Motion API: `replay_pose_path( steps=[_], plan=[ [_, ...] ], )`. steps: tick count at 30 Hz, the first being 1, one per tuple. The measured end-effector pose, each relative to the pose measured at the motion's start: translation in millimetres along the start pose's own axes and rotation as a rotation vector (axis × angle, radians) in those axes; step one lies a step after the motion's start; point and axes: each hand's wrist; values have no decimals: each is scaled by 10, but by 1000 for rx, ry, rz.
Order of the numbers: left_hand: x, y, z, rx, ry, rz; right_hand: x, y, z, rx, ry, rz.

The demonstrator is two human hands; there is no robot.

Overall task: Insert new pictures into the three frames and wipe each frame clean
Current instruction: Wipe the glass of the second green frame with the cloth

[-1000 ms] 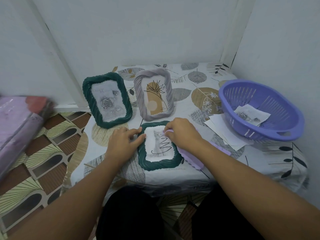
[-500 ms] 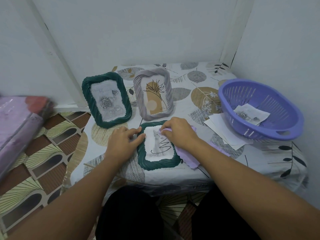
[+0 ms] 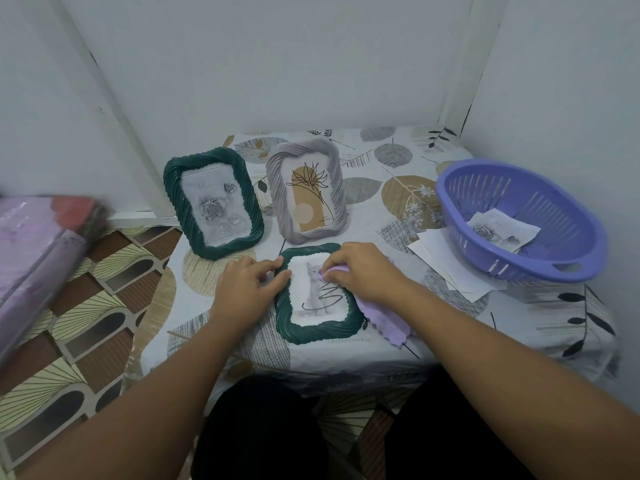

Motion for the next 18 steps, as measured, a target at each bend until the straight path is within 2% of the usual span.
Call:
replay_pose_path(
  steps=[5, 11, 15, 18],
  plan=[
    [1, 4, -1, -1, 9, -2, -69, -60, -25, -10, 76, -18],
    [5, 5, 10, -4, 3, -5, -32, 2, 95, 37, -72, -7],
    [17, 18, 11, -5, 3, 3, -88, -22, 83, 125, -11, -112],
    [14, 18, 20, -1, -2, 5, -79, -58, 56, 174, -30, -142]
  ],
)
Point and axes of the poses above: each hand's wrist, its own x-axis away from the middle knuckle, its own z-axis out of the back of the hand, y = z × x, and after that the axes turned 3 degrees about -z, right-handed
